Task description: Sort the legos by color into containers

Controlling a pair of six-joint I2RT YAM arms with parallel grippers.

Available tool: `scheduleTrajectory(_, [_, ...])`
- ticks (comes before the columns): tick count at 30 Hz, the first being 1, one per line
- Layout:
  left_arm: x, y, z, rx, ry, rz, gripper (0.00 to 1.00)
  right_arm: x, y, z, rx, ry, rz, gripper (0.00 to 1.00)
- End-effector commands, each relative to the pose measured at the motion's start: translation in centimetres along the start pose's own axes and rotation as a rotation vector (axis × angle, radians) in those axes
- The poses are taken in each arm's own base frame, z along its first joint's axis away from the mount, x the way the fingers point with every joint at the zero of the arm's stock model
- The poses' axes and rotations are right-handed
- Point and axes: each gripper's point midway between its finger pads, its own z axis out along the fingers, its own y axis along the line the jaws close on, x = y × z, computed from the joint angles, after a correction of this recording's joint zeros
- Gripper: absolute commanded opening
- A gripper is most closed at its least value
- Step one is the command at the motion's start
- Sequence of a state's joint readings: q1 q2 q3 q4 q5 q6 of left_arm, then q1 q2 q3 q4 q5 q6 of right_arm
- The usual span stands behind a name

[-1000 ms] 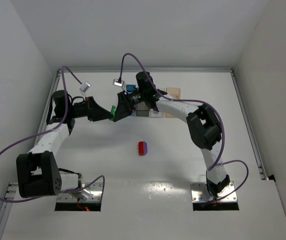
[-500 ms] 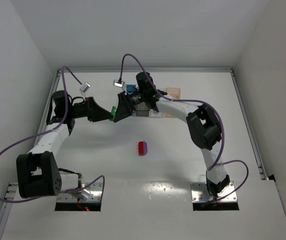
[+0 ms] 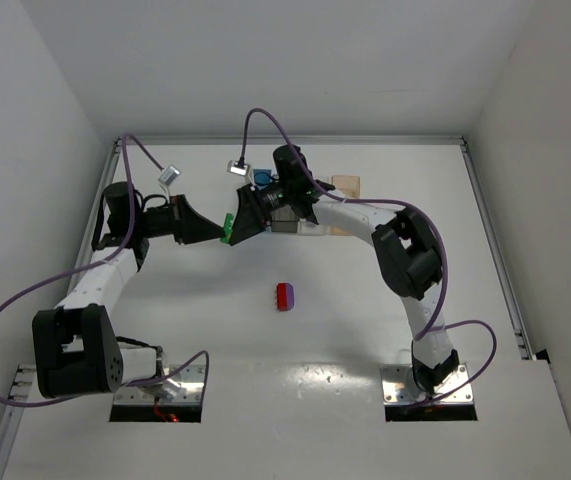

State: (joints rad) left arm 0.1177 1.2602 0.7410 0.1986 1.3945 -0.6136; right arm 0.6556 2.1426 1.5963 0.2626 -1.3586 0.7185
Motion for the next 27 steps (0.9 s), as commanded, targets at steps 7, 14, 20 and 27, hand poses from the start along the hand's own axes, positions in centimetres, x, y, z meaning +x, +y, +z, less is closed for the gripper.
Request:
scheduleTrajectory(7, [-0.16,-0.60,-0.29,0.014,-0.004,0.085,0.46,-1.28,1.88,-0.32,-0.033,0.000,-0.108,0.08])
scheduleTrajectory(14, [-0.16,-0.64,-0.29,0.015,-0.004,0.076,0.48,-1.28,1.64,-0.28,-0.032,0.001,-0.099,0.08])
scheduleTrajectory(20, [-0.24,-0.65,-0.28,0.015,-0.005,0.085,0.47,-1.28,1.64,-0.28,-0.032,0.001,-0.099,0.08])
scheduleTrajectory(27, [-0.24,-0.69,-0.28,0.015,-0.005,0.076,0.56,-1.28,1.64,-0.28,-0.032,0.001,-0.099,0.08])
